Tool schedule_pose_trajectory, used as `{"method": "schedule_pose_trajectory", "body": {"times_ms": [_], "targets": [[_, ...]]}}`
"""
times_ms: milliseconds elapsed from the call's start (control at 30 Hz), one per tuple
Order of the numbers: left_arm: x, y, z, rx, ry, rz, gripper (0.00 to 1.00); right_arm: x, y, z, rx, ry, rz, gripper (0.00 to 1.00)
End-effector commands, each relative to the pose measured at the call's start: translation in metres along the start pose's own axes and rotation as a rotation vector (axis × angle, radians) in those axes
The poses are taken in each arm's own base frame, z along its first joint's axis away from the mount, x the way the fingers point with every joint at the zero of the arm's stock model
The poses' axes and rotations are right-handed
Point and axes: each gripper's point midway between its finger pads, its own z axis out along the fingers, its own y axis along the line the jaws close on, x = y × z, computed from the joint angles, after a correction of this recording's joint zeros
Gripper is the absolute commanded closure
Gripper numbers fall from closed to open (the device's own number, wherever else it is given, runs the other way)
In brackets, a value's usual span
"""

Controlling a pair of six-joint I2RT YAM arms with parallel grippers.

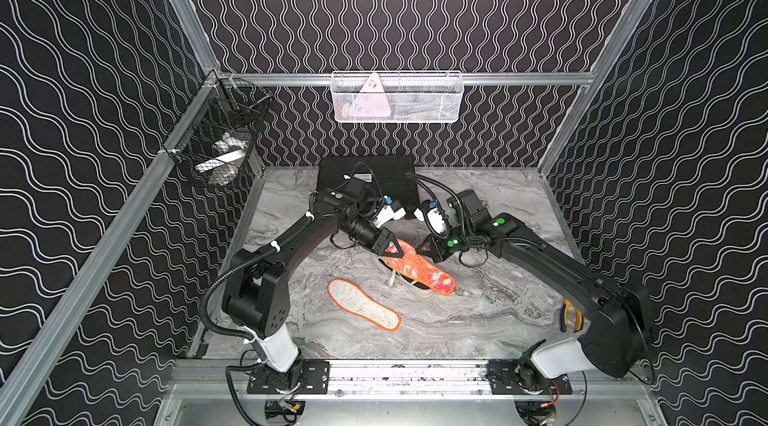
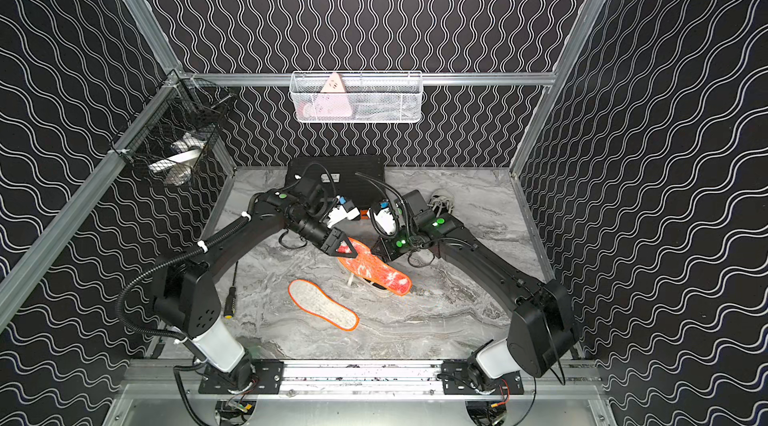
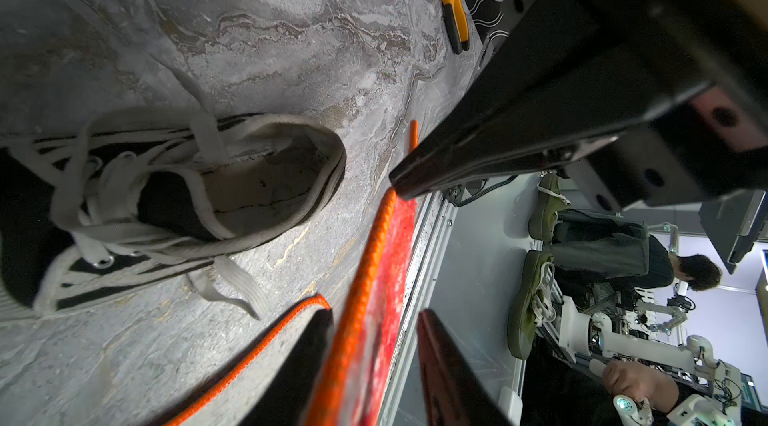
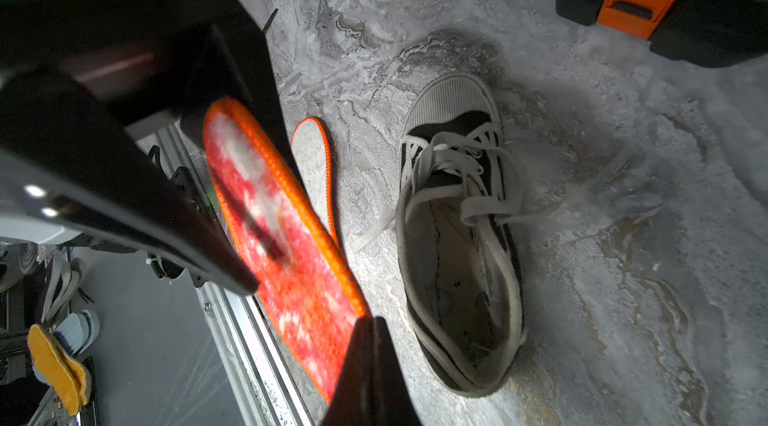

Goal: Insert the insole into the shoe
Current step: Pick up the insole from the center of the board.

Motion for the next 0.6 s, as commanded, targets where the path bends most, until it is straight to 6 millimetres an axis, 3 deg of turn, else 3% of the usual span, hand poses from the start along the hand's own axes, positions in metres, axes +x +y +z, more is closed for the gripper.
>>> {"method": "schedule_pose_trajectory", "body": {"times_ms": [0, 133, 167, 200, 267, 333, 433, 567], "targets": [[0.007, -0.006, 0.003, 0.001, 0.029, 0.019, 0.78, -0.005, 0.003, 0.0, 0.001, -0.001, -0.045, 1.0], [0.005, -0.009, -0.001, -0.022, 0.016, 0.031, 0.99, -0.008, 0.006, -0.002, -0.008, -0.026, -0.058, 1.0], [0.002, -0.012, -0.002, -0.017, 0.009, 0.036, 1.0, -0.008, 0.009, -0.003, -0.025, -0.028, -0.059, 0.97], [0.001, -0.015, -0.002, -0.011, 0.011, 0.04, 1.0, -0.009, 0.01, -0.005, -0.033, -0.032, -0.052, 0.87], [0.001, -0.024, -0.001, -0.002, 0.026, 0.063, 1.0, -0.009, 0.012, -0.012, -0.069, -0.051, -0.029, 0.55], [0.004, -0.031, 0.001, 0.007, 0.045, 0.081, 1.0, -0.011, 0.009, -0.023, -0.137, -0.094, 0.0, 0.44], [0.007, -0.043, 0.003, 0.042, 0.055, 0.1, 1.0, -0.024, 0.003, -0.046, -0.265, -0.193, 0.03, 0.37], [0.005, -0.056, 0.003, 0.081, 0.053, 0.118, 1.0, -0.013, 0.019, -0.049, -0.421, -0.172, 0.009, 0.34]]}}
